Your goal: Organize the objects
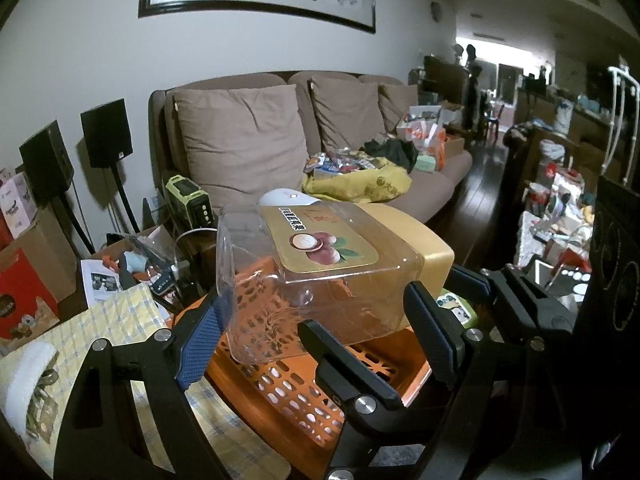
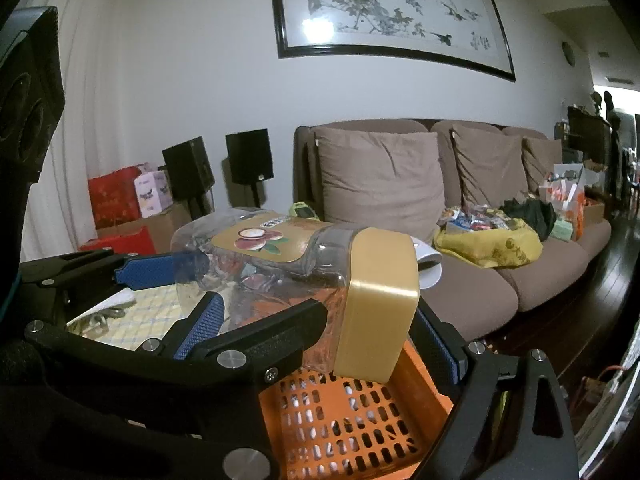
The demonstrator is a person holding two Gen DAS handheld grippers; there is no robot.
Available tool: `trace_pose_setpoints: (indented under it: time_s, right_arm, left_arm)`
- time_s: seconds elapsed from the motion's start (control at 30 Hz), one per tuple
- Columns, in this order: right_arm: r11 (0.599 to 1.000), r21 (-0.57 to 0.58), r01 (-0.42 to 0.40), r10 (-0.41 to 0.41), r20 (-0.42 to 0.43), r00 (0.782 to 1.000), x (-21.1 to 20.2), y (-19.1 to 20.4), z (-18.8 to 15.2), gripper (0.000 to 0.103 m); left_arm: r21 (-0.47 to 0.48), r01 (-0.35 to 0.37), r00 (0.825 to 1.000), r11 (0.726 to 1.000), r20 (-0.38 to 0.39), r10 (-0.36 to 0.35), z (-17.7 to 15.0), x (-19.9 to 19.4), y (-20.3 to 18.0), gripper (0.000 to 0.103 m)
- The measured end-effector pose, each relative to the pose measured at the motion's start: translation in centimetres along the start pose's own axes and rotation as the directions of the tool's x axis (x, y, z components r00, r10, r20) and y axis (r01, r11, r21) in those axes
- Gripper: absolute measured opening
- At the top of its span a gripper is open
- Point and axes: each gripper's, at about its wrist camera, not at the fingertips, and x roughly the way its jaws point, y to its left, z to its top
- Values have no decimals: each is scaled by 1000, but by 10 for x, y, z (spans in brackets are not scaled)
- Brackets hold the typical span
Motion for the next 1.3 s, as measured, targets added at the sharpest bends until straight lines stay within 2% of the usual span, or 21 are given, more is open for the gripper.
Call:
trace_pose_setpoints:
  time_s: [0.37, 1.3]
  right_arm:
    - [1000, 1, 3, -3, 49, 999, -7, -3, 4, 93]
    - [1000, 26, -3, 3, -7, 1000, -2, -22, 2, 93]
  left_arm:
    - [34, -5, 1000, 999, 16, 5, 8, -4, -9, 84]
    - [24, 1, 1000, 1000, -25, 0, 10, 12, -22, 84]
